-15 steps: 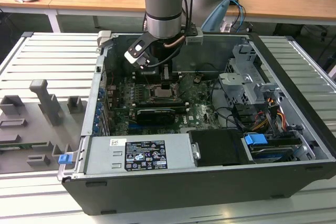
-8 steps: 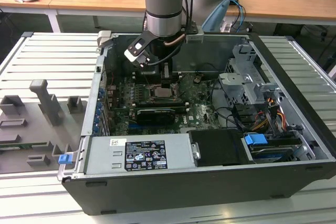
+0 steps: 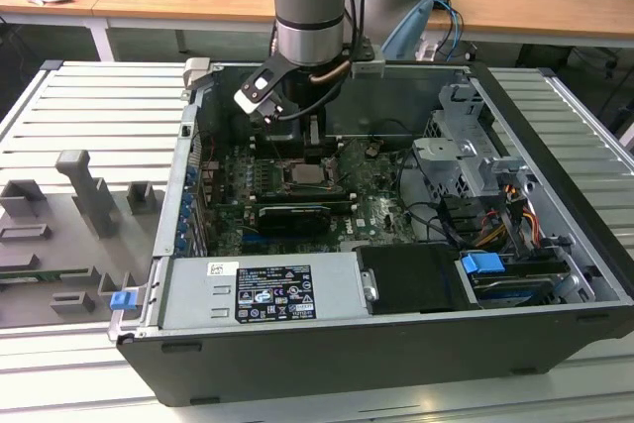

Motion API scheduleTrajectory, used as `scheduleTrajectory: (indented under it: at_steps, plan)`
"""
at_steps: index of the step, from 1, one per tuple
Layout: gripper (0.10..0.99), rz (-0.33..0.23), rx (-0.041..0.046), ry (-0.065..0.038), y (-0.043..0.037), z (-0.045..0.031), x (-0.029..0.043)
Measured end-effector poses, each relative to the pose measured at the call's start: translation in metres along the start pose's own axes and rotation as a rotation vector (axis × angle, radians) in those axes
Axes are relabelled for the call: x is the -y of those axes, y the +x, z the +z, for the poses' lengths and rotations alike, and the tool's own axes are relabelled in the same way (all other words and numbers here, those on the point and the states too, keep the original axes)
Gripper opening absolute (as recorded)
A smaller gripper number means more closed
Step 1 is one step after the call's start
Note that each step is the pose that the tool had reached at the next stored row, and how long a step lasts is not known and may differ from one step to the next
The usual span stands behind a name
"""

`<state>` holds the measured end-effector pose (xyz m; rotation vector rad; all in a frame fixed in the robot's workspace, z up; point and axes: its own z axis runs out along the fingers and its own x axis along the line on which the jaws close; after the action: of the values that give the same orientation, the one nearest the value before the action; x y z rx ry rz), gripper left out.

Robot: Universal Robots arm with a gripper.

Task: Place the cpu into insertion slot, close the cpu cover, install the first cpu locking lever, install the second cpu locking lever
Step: 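Close the cpu cover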

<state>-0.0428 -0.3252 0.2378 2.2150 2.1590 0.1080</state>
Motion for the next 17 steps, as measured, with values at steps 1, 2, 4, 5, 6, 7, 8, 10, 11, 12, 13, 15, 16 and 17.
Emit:
scheduleTrajectory:
  at_steps: [1,2,4,5,6,7,8,10,11,12,13,15,16,17]
  plan:
    - [0.106,0.0,0.0,0.0,0.0,-0.0004,0.0]
    - [0.106,0.0,0.0,0.0,0.0,-0.0009,-0.0001]
    - [0.106,0.0,0.0,0.0,0.0,-0.0014,-0.0001]
    - [0.106,0.0,0.0,0.0,0.0,-0.0018,-0.0002]
    - [0.106,0.0,0.0001,0.0,0.0,-0.0021,-0.0002]
    - [0.106,0.0,0.0001,0.0,0.0,-0.0024,-0.0002]
    - [0.106,0.0,0.0001,0.0,0.0,-0.0027,-0.0002]
    - [0.106,0.0,0.0001,0.0,0.0,-0.0034,-0.0003]
    - [0.106,0.0,0.0001,0.0,0.0,-0.0037,-0.0003]
    - [0.106,0.0,0.0001,0.0,0.0001,-0.0041,-0.0003]
    - [0.106,0.0,-0.0001,0.0,0.0001,-0.0047,-0.0004]
    - [0.106,0.0,0.0,0.0,0.0001,-0.0057,-0.0005]
    - [0.106,0.0,0.0,0.0,0.0001,-0.0059,-0.0005]
    - [0.106,0.0,-0.0001,0.0,0.0001,-0.0061,-0.0005]
